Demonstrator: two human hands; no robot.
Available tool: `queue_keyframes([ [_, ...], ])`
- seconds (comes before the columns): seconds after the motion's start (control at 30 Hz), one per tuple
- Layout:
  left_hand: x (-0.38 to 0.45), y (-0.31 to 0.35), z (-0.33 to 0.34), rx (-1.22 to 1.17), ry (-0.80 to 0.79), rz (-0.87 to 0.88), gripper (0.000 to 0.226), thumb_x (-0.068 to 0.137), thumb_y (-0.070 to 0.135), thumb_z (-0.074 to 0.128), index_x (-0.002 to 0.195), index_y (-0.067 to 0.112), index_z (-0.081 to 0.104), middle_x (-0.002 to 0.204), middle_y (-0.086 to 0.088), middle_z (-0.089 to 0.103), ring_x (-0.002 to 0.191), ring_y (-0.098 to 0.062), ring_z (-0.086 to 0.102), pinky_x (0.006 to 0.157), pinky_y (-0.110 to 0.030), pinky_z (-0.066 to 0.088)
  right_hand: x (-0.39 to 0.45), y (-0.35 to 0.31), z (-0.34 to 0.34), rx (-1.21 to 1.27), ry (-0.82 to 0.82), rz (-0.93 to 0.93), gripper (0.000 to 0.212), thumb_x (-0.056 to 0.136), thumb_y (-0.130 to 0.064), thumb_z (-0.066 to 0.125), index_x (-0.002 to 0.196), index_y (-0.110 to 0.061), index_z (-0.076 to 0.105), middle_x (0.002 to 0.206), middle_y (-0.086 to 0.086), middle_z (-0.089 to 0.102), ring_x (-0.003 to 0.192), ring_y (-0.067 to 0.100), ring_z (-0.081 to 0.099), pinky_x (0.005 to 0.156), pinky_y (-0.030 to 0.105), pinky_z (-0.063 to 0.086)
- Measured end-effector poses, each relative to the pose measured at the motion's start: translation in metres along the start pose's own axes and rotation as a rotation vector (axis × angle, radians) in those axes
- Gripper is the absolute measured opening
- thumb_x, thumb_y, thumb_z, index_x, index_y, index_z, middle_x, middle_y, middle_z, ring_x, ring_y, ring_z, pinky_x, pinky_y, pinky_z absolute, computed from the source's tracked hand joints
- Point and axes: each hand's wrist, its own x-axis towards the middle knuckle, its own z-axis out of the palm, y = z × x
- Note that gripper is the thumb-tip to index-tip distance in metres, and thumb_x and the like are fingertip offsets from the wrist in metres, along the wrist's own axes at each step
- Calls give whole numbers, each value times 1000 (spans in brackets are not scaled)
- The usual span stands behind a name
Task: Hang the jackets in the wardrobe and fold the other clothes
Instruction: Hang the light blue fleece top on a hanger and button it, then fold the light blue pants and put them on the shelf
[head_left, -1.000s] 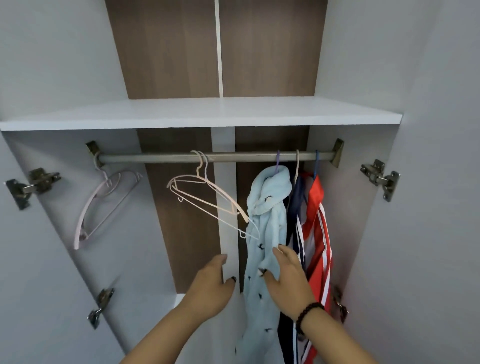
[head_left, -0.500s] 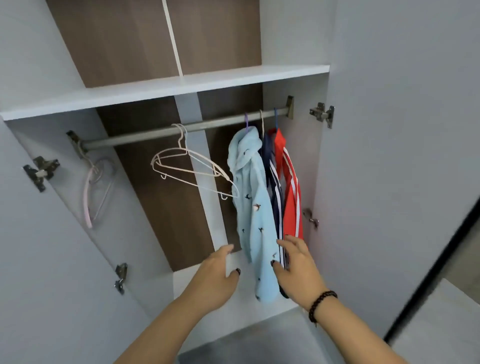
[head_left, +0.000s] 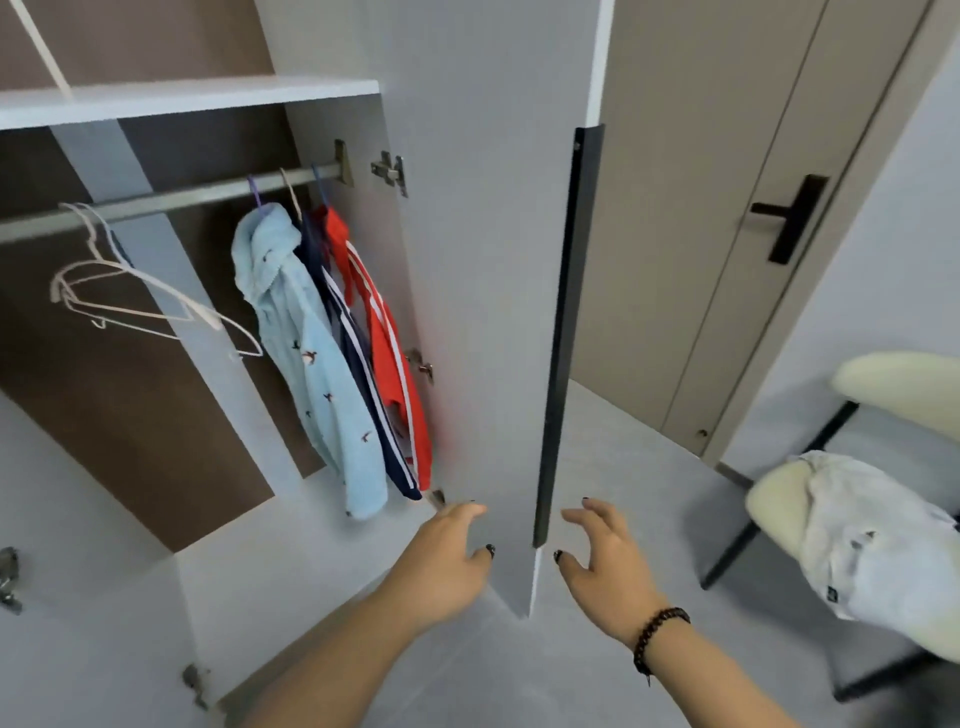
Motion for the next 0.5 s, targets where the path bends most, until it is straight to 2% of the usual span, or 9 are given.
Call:
queue_keyframes([
  [0.13, 12, 67, 48, 19, -51, 82, 49, 97, 25, 49, 144, 26, 38, 150, 7, 36, 129, -13, 45, 108, -23, 34, -24, 57, -49, 10, 73, 68, 43, 94, -24, 55, 136, -21, 43, 151, -3, 21, 136, 13, 35, 98, 10, 26],
  [0.33, 31, 166, 141, 31, -136, 181, 47, 95, 27, 52, 141, 26, 42, 149, 10, 38, 131, -11, 43, 102, -17, 31, -68, 157, -129, 16, 142, 174, 42, 93, -24, 56, 134, -21, 44, 148, -2, 23, 132, 12, 37, 98, 11, 27],
  [0.5, 42, 245, 213, 22, -219, 256, 47, 95, 27, 52, 141, 27, 42, 147, 9, 39, 133, -8, 40, 98, -12, 26, -104, 235, -191, 25, 178, 256, 43, 92, -21, 57, 133, -19, 44, 146, -1, 24, 137, 12, 28, 104, 12, 20],
])
